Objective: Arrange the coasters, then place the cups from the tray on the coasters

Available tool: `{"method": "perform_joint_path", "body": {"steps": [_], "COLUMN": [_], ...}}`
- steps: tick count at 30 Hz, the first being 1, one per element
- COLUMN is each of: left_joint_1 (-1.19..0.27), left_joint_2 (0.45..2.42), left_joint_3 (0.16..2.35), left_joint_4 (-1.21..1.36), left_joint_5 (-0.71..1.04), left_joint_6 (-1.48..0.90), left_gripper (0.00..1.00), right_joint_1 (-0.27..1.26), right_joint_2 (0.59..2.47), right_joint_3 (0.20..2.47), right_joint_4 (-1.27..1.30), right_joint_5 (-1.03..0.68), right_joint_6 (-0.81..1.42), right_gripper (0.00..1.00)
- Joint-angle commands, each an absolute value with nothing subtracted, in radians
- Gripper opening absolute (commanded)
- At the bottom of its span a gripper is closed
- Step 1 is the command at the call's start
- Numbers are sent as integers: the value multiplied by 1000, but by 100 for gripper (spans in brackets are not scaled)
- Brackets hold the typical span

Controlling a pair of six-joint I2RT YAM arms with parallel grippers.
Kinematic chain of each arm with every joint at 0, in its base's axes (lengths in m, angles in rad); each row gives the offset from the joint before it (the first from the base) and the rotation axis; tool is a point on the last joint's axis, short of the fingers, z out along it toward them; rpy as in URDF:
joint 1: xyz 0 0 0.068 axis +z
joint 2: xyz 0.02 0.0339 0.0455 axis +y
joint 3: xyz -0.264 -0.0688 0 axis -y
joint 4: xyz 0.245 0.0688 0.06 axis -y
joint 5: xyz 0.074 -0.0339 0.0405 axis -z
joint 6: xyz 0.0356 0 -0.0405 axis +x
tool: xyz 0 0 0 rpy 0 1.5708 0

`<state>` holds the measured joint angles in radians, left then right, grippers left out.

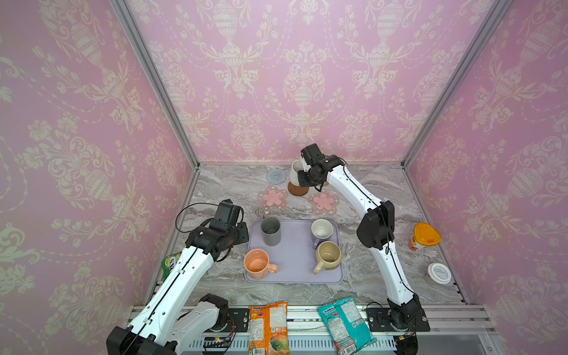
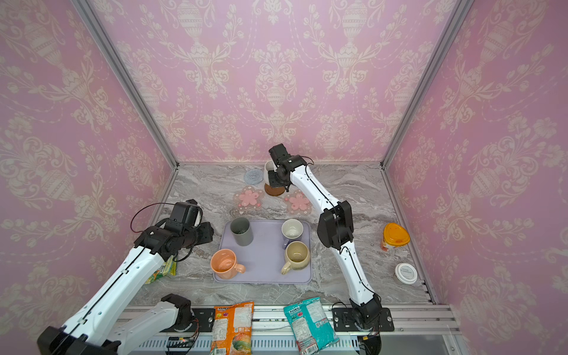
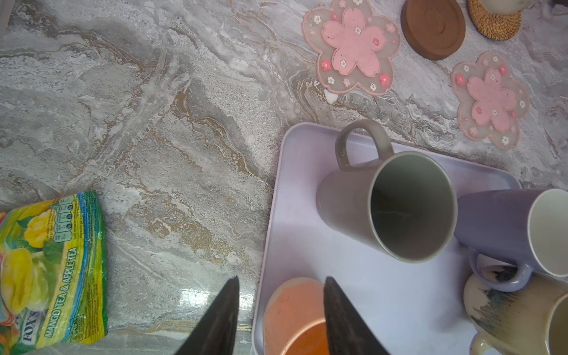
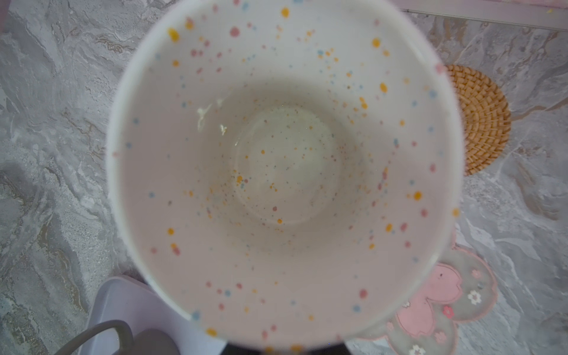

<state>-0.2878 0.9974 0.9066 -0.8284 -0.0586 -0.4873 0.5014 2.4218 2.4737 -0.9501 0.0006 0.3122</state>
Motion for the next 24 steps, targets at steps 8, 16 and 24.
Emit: {"method": "perform_joint_path", "body": {"steps": [8, 16, 24], "left_joint_1": [-217, -191, -183], "left_joint_2": [1035, 1041, 1050], "left_joint_3": [926, 910, 897], "left_joint_4": [-785, -755, -749], "left_joint_5": [-9, 12, 14], "left_joint_6": [-437, -444, -444], "left_gripper": [47, 47, 47], "right_joint_1": [492, 489, 489], "right_joint_2": [2468, 2492, 2521], "right_joint_3": [2555, 2562, 2562], "right_joint_4": [-885, -878, -871], "right_joint_5": [56, 85, 78], "right_joint_6": [353, 328, 331], "right_gripper": [0, 0, 0]}}
